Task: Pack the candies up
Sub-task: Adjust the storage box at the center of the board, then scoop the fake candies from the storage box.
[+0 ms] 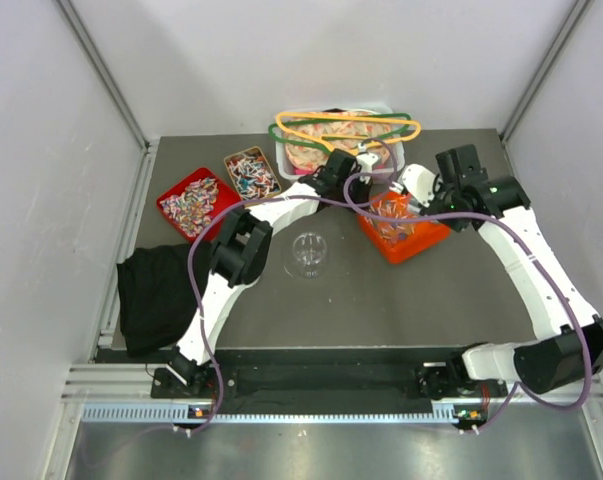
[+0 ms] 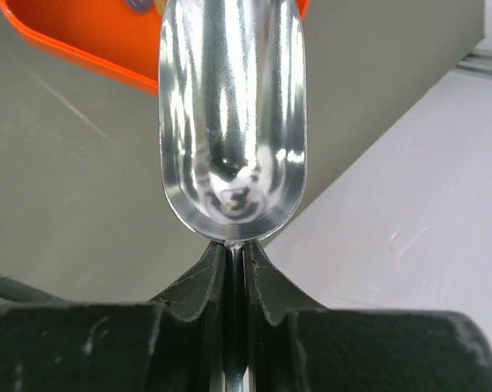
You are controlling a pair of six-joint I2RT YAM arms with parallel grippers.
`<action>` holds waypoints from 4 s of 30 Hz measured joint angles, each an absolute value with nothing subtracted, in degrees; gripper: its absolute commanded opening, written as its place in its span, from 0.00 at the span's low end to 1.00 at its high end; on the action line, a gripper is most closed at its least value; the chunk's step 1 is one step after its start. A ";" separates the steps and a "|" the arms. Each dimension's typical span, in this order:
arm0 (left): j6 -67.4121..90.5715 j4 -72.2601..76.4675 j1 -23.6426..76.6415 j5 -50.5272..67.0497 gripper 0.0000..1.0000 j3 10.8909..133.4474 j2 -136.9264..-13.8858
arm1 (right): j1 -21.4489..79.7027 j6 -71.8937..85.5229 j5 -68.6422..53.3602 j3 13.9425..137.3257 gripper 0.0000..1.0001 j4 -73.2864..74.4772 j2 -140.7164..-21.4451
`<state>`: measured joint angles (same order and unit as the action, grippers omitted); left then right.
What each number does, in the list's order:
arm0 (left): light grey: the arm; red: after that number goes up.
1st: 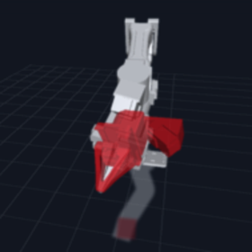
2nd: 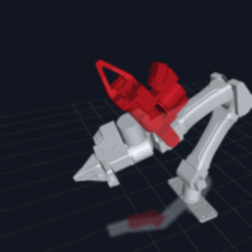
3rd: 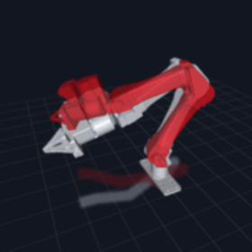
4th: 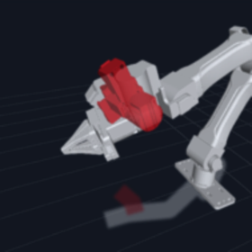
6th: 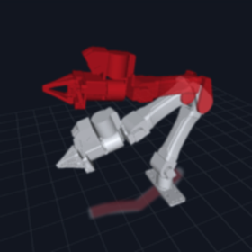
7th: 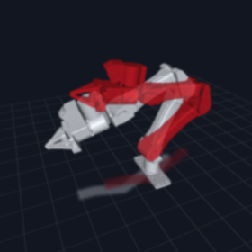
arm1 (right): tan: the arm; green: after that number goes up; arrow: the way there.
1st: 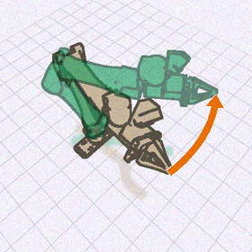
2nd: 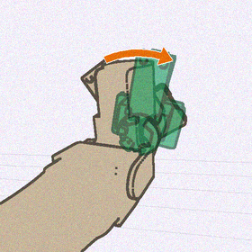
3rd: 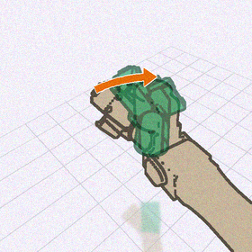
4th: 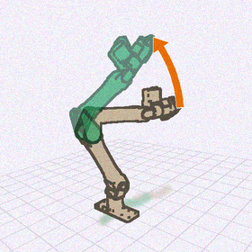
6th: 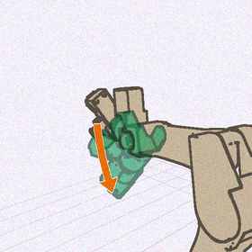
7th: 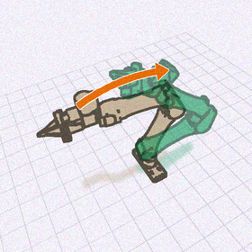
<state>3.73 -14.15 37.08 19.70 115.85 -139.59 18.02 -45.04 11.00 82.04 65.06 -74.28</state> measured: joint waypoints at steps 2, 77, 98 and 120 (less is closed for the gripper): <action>2.55 -14.63 37.23 17.21 0.00 115.83 -139.22 | 18.55 -46.02 12.73 81.34 0.00 63.66 -75.09; -3.75 -12.62 38.85 13.80 0.00 110.34 -135.74 | 18.35 -58.65 19.00 68.10 0.00 40.32 -91.79; 1.85 -15.11 38.30 17.87 0.43 110.02 -135.35 | 14.92 -46.78 9.30 63.99 0.00 46.65 -78.72; 19.03 -6.92 33.08 37.10 0.65 109.10 -135.35 | 14.81 -39.53 2.59 59.22 0.00 43.13 -75.20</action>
